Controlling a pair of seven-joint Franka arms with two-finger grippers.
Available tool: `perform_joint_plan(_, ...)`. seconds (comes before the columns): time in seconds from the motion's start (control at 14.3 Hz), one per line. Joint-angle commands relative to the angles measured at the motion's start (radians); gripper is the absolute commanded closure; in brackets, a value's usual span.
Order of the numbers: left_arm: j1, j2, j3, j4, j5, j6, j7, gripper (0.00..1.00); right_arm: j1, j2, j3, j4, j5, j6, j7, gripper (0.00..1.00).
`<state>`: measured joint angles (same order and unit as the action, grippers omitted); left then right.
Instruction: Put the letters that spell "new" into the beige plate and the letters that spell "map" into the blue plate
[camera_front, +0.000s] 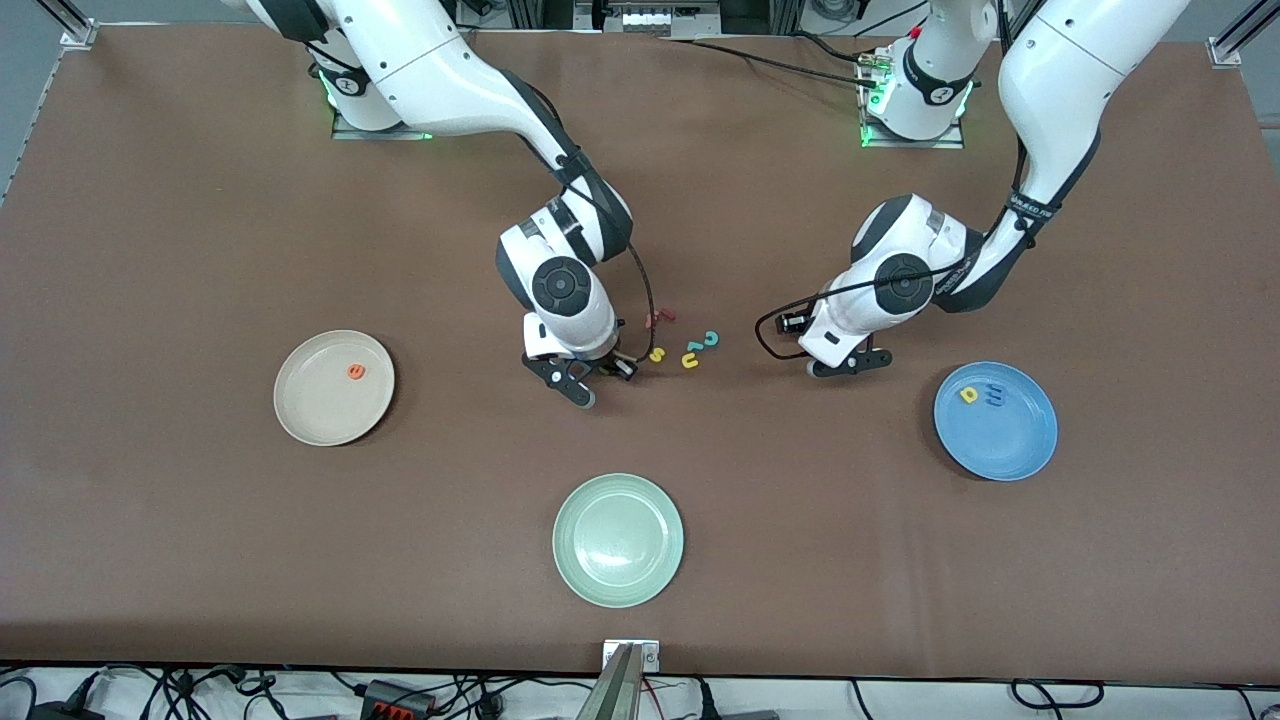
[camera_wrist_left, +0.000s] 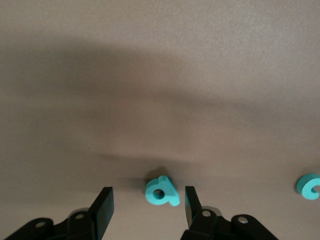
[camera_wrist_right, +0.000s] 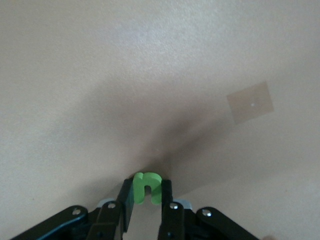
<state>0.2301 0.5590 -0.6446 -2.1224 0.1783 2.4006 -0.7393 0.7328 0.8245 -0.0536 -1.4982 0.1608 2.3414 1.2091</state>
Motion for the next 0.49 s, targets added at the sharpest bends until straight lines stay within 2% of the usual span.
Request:
perform_joint_plan(0.0,0.002,0.024,-0.004,-0.005,-0.01,0.032,-0.017,0.35,-0.013,-0.015,-0.006,0.015,-0.021,-0.048,-0.046,0.75)
perform_joint_plan(0.21,-0.021,0.039,0.0,-0.004,-0.01,0.034,-0.026,0.39,-0.056,-0.073,-0.049,0.013,-0.047,-0.212,-0.222,0.75)
perform_joint_plan(0.35,-0.025,0.041,0.0,-0.005,-0.003,0.034,-0.041,0.52,-0.087,-0.114,-0.092,0.004,-0.052,-0.348,-0.311,0.75)
perform_joint_plan(0.42,-0.029,0.041,0.0,-0.005,-0.003,0.034,-0.043,0.56,-0.09,-0.125,-0.138,0.0,-0.066,-0.399,-0.382,0.75)
